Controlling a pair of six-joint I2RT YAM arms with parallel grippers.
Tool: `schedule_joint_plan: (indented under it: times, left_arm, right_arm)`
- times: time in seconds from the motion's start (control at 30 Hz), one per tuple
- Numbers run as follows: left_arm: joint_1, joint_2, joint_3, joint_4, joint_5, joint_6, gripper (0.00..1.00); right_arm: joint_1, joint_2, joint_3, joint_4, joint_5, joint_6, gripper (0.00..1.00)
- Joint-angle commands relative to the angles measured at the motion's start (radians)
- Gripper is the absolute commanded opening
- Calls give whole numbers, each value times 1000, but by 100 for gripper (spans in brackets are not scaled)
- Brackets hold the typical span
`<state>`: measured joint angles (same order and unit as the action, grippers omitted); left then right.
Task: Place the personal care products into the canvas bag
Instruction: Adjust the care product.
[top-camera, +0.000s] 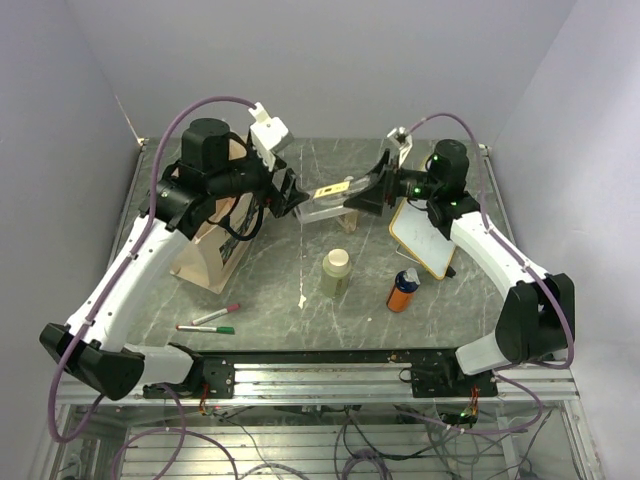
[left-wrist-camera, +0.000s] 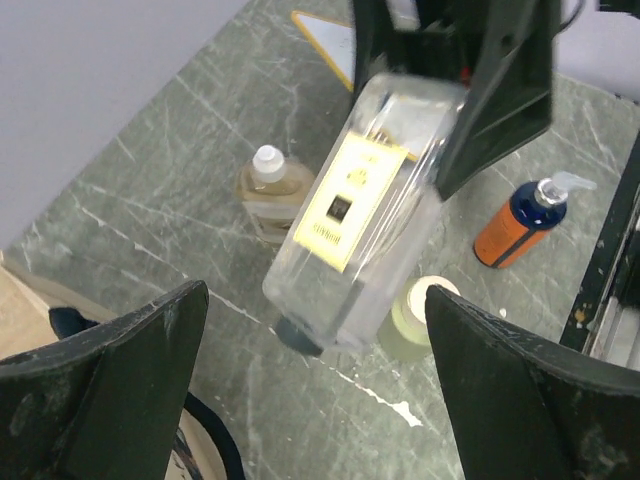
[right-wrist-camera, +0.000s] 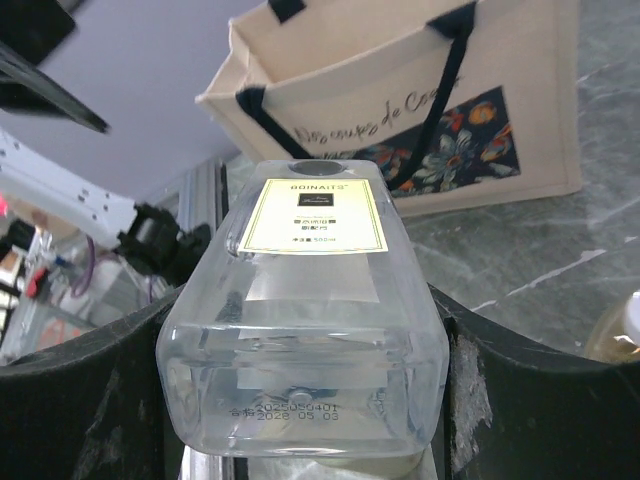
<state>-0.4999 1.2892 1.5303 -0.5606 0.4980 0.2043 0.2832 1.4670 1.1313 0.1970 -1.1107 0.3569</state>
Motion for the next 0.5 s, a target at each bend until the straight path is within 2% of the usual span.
schedule_joint_plan:
  times: [0.0, 0.1, 0.2, 0.3, 0.47]
  left_arm:
    - [71, -10, -40, 161, 77, -183, 100]
    - [73, -5, -35, 157, 129, -128, 100]
    - [70, 2, -32, 104, 161, 27, 100]
    - [69, 4, -52, 40, 175, 222, 99]
    - [69, 19, -86, 27, 172, 416, 100]
  right_arm:
    - [-57, -22, 10, 322, 27, 293, 0]
    - [-72, -16, 38, 291, 40, 326, 0]
    - [-72, -15, 73, 237, 41, 335, 0]
    - [-72, -11, 60, 325, 25, 443, 0]
    - [-72, -2, 51, 433, 5, 570, 0]
